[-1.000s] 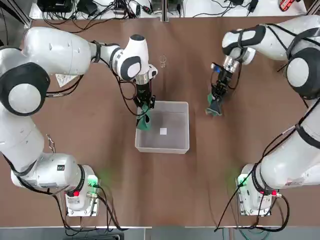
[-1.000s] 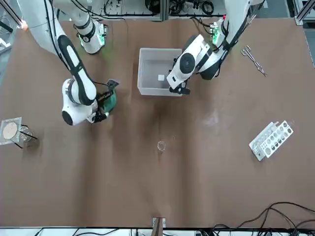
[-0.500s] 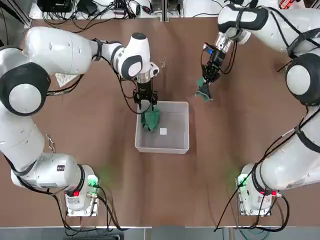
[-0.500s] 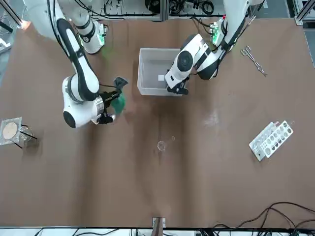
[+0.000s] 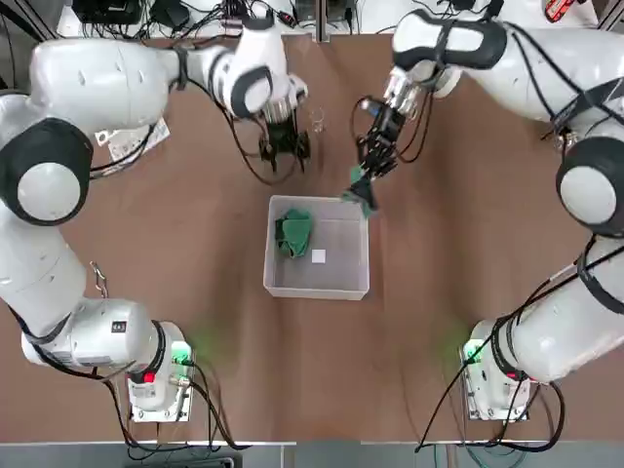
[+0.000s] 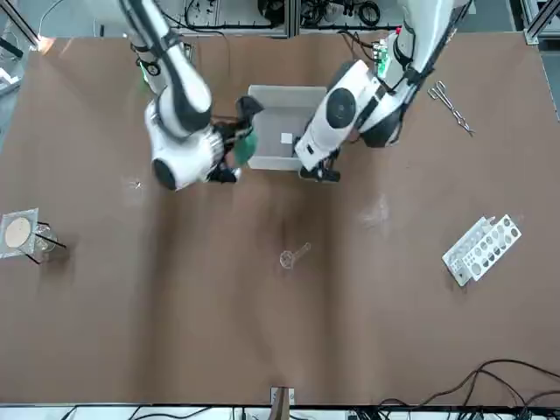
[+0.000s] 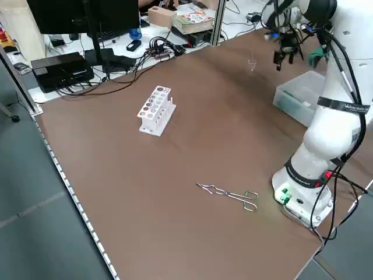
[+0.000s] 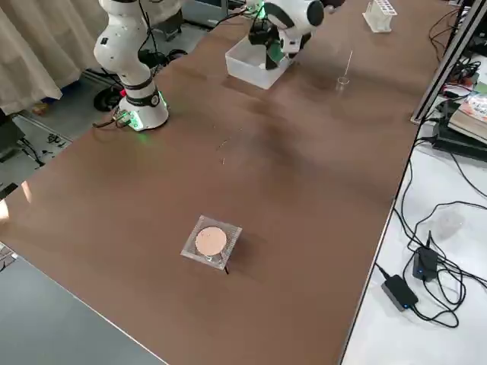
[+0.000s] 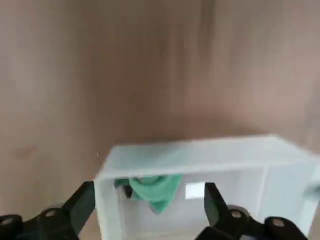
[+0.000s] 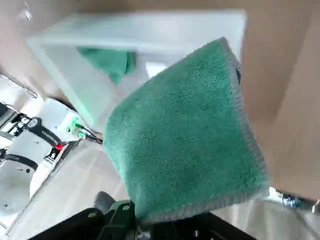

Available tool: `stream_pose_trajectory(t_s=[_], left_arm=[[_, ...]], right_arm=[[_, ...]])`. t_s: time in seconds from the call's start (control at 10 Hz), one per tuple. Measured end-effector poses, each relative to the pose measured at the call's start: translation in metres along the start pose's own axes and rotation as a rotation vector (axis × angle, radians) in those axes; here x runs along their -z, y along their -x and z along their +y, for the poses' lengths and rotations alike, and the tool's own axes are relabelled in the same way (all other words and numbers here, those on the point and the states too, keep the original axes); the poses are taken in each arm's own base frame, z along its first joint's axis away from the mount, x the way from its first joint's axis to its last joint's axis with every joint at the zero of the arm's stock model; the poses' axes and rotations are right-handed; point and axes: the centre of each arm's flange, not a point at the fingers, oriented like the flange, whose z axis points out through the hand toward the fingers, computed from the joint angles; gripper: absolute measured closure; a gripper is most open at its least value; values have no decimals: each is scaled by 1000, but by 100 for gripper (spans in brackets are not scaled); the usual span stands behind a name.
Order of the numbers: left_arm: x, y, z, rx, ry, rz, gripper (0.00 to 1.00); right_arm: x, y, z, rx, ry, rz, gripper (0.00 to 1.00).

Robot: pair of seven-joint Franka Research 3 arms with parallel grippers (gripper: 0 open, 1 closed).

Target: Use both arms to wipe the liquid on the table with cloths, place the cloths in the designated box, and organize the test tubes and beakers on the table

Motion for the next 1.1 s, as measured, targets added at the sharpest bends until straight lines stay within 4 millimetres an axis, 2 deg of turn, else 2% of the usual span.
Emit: stream_pose_trajectory(t_s=[0.2,0.3,0.4,0.5,0.6,0.7,0.8,1.0,1.1], left_arm=[[35,-46,-31,61,45,86,8],[45,-66,-39,85,90,142,9],[45,-83,-39,100,139,178,9],[40,-101,-35,113,185,186,9],[35,-117,-29,128,223,181,9],[28,-130,-26,140,249,172,10],[19,-139,-24,148,273,174,12],[2,-145,-22,155,299,178,14],[-4,-148,-21,159,308,184,16]], right_arm=[[-40,34,-32,-55,17,-7,87],[-62,41,-39,-71,14,18,80],[-81,42,-42,-75,11,57,65],[-85,38,-41,-80,3,84,48],[-74,33,-37,-92,-17,101,31],[-47,24,-32,-102,-57,128,18],[-4,15,-25,-80,-116,170,2],[89,-5,3,76,-218,285,1],[120,-16,23,195,-234,341,1]])
